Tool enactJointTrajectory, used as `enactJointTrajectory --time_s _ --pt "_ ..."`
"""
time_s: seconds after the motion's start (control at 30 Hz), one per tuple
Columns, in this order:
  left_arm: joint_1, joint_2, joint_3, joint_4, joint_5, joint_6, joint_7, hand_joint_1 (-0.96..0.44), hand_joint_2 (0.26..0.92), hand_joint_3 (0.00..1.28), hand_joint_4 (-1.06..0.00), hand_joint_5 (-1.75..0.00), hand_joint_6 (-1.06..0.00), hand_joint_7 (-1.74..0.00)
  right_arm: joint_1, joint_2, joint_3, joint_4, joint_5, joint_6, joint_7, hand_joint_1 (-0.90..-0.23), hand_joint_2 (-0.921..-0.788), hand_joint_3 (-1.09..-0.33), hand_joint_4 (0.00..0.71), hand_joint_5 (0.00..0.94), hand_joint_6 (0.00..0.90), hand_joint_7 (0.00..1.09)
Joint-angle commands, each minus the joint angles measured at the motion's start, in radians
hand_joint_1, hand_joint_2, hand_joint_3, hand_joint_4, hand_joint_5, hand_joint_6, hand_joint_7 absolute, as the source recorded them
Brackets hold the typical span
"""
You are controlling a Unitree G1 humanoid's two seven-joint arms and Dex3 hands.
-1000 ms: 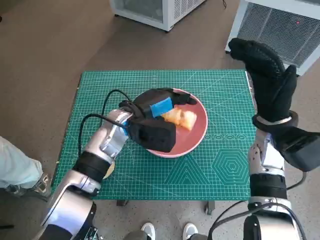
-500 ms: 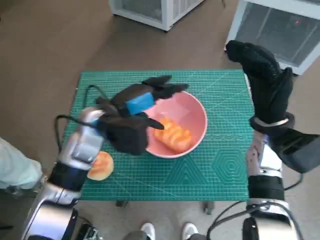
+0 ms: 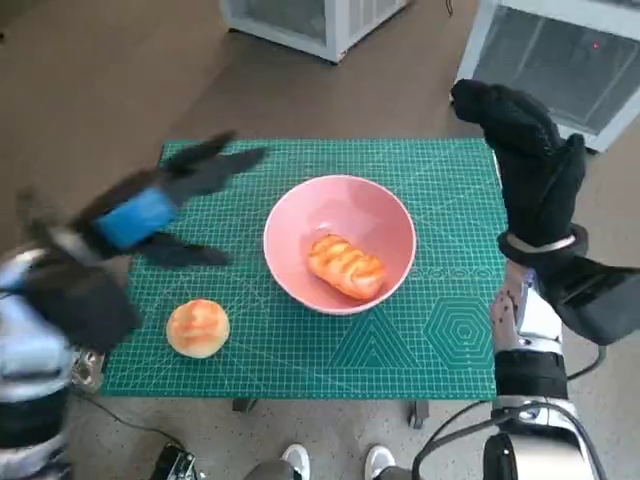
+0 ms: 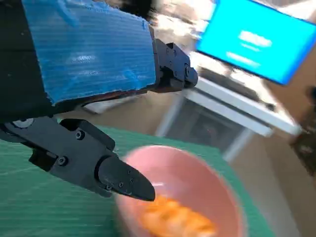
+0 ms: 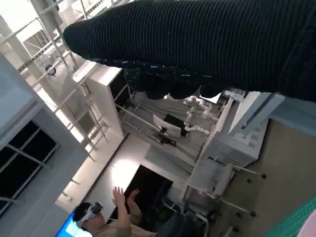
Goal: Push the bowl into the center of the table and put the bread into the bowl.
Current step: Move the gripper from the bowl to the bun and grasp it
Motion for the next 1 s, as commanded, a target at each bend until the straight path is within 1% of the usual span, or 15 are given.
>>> enactJointTrajectory --time_s 0.03,0.17,0.3,0.43,0.57,0.77,1.0 --pt "0.104 0.058 0.023 -0.055 0.038 0.004 -0.006 -0.37 0.775 0.00 -0.12 -0.03 -0.29 -0.03 0.005 0.006 0.003 0.018 0.006 0.015 0.010 -0.676 -0.921 -0.675 0.202 0.000 0.272 0.11" --pt "0.186 0.096 0.026 -0.081 0.081 0.003 -0.009 -0.36 0.765 0.00 -0.15 -0.03 -0.30 -0.02 0.001 0.008 0.006 0.020 0.003 0.016 0.010 -0.679 -0.921 -0.675 0.202 0.000 0.271 0.11" --pt "0.237 0.124 0.026 -0.109 0.108 0.019 -0.018 -0.33 0.751 0.00 -0.17 -0.02 -0.30 -0.02 -0.002 0.009 0.007 0.022 0.003 0.019 0.011 -0.680 -0.921 -0.678 0.205 0.001 0.269 0.11" --pt "0.295 0.148 0.029 -0.148 0.137 0.054 -0.038 -0.29 0.736 0.00 -0.17 -0.01 -0.31 -0.01 -0.010 0.012 0.009 0.026 0.003 0.023 0.014 -0.676 -0.921 -0.682 0.207 0.002 0.266 0.11" --pt "0.342 0.150 0.011 -0.185 0.179 0.093 -0.036 -0.28 0.732 0.00 -0.19 -0.01 -0.32 -0.01 -0.018 0.016 0.010 0.033 0.003 0.026 0.017 -0.668 -0.921 -0.687 0.206 0.001 0.263 0.11" --pt "0.378 0.134 -0.032 -0.201 0.228 0.125 -0.033 -0.27 0.730 0.00 -0.20 -0.01 -0.34 -0.01 -0.029 0.021 0.012 0.044 0.002 0.030 0.022 -0.662 -0.921 -0.695 0.203 0.000 0.259 0.11" --pt "0.375 0.129 -0.090 -0.169 0.257 0.155 -0.045 -0.23 0.731 0.00 -0.19 0.00 -0.33 0.00 -0.038 0.026 0.012 0.051 0.002 0.034 0.030 -0.653 -0.921 -0.707 0.200 0.000 0.256 0.11"
